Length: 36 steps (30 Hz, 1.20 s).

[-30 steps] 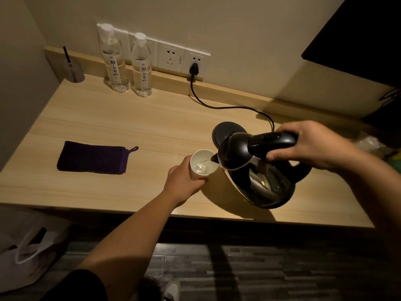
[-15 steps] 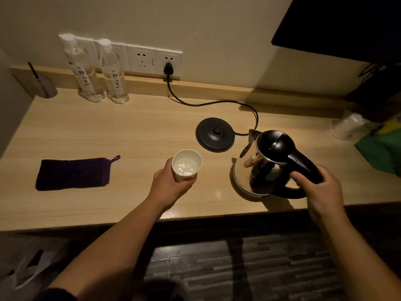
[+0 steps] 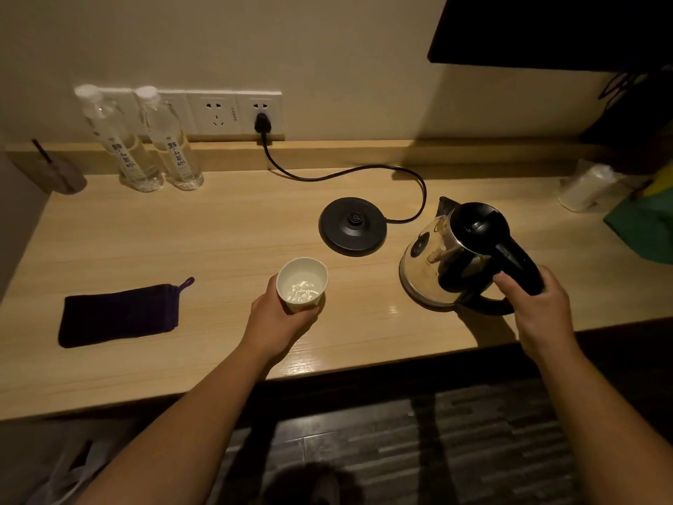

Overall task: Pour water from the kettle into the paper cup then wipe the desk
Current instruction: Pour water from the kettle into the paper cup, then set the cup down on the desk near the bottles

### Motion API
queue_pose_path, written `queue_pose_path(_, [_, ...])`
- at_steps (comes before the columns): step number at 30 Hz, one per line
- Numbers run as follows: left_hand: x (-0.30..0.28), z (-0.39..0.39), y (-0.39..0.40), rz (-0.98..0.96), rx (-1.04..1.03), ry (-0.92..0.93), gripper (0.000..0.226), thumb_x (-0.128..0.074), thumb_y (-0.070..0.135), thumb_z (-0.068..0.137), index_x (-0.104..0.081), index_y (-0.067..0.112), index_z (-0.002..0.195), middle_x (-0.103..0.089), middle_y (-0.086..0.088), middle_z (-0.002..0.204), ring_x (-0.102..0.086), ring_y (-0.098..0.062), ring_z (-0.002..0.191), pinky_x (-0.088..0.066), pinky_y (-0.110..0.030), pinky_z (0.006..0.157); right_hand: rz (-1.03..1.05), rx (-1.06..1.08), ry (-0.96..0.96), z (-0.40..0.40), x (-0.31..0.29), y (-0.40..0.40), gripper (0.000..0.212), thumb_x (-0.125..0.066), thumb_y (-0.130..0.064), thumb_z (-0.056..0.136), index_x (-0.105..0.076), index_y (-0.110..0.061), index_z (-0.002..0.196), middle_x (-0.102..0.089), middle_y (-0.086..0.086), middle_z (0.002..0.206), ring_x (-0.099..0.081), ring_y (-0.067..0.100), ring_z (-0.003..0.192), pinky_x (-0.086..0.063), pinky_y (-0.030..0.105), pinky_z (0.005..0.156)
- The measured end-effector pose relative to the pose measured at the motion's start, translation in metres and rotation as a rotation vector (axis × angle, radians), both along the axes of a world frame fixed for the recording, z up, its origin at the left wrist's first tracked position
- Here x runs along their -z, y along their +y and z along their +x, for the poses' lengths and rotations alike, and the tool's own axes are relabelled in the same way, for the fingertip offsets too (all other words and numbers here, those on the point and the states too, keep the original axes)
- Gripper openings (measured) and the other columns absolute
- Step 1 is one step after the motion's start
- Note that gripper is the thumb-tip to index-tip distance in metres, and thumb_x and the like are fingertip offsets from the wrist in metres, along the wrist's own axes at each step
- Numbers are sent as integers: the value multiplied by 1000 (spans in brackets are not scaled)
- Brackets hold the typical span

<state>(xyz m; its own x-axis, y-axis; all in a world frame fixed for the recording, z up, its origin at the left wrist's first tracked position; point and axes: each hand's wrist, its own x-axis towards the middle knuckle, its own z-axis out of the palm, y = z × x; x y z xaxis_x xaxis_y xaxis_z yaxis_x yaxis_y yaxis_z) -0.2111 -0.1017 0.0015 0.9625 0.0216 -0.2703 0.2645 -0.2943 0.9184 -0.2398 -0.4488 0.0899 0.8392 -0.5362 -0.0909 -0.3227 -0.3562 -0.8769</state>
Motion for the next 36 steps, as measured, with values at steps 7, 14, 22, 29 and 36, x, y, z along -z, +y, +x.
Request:
queue_pose_path(7, [-6,0,3,14,64,5,75,-82,14,75,-40,21,137,-55,2,118,-52,1,91,-41,1,59,-179,-73,141,-14,-18,-4,80,-71,-28,82,-23,-34,145,-28,5,151,-33,30,135,-35,54,102])
queue_pose_path(14, [-16,-5,10,-35,116,33,81,-80,8,76,-37,29,141,-54,14,120,-55,-1,102,-44,-2,64,-454,-581,-20,-18,-9,93,56,-65,-26,87,-45,-17,138,-41,0,143,-34,6,127,-33,29,102])
queue_pose_path(22, [-23,-1,23,0,125,40,88,-80,47,72,-30,44,144,-47,21,142,-44,-4,129,-42,-31,102,73,-860,321,43,50,185,91,-74,-35,80,-16,-33,150,-34,-8,153,-36,14,136,-36,28,103])
queue_pose_path(29, [-26,32,43,-33,111,15,72,-80,43,73,-41,51,133,-55,27,126,-52,-2,117,-48,-31,97,204,-820,234,81,48,220,74,-78,-26,75,-38,-36,136,-52,-18,125,-49,7,118,-39,15,88])
queue_pose_path(36, [-32,125,95,54,137,-83,70,-80,29,76,-40,44,132,-53,29,120,-50,8,112,-38,-5,84,189,-813,149,170,49,268,74,-78,-21,77,-38,-32,139,-51,-8,133,-49,11,122,-42,25,96])
